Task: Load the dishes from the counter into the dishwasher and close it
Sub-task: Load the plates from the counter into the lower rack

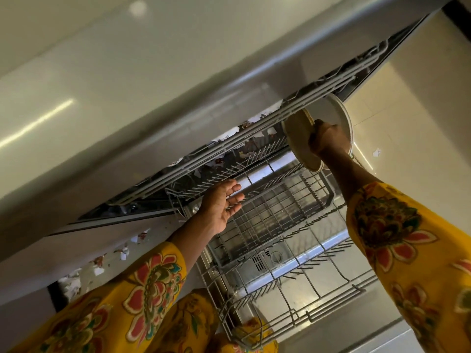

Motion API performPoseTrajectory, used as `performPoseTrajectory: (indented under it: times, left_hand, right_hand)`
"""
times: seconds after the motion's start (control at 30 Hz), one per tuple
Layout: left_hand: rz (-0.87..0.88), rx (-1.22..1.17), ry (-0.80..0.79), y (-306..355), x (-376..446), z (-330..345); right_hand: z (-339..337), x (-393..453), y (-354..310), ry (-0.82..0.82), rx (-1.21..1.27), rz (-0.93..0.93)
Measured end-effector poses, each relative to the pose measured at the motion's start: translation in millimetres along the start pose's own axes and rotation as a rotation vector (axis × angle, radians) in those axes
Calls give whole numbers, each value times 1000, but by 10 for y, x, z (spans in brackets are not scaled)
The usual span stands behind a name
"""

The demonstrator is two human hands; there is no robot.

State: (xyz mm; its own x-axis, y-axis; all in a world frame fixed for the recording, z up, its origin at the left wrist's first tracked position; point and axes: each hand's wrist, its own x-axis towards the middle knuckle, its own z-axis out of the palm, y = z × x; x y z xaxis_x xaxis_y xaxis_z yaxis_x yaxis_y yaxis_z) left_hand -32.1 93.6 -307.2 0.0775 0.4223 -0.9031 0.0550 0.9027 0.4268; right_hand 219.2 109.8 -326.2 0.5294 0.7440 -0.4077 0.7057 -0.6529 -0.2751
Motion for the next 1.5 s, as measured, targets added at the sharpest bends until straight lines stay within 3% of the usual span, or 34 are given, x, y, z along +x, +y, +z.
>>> performPoseTrajectory:
  times: [0.27, 0.4, 0.77, 1.17, 1.5]
  left_hand:
    - [3, -14, 12, -28, -89, -26]
    - [10, -16, 9, -49, -162, -30]
    - [53, -31, -6, -92, -395, -154]
    - [107, -67, -50, -190, -1025, -264]
    - [189, -103, -29, -246, -1578, -471]
  right_hand:
    - [9, -149, 63, 74, 109, -77]
    - [-2, -246, 132, 50, -4, -144]
    - [-103, -420, 32, 1, -26, -45]
    - [-290, -1334, 178, -52, -222, -77]
    - [-298, -2126, -277, -151, -123, -221]
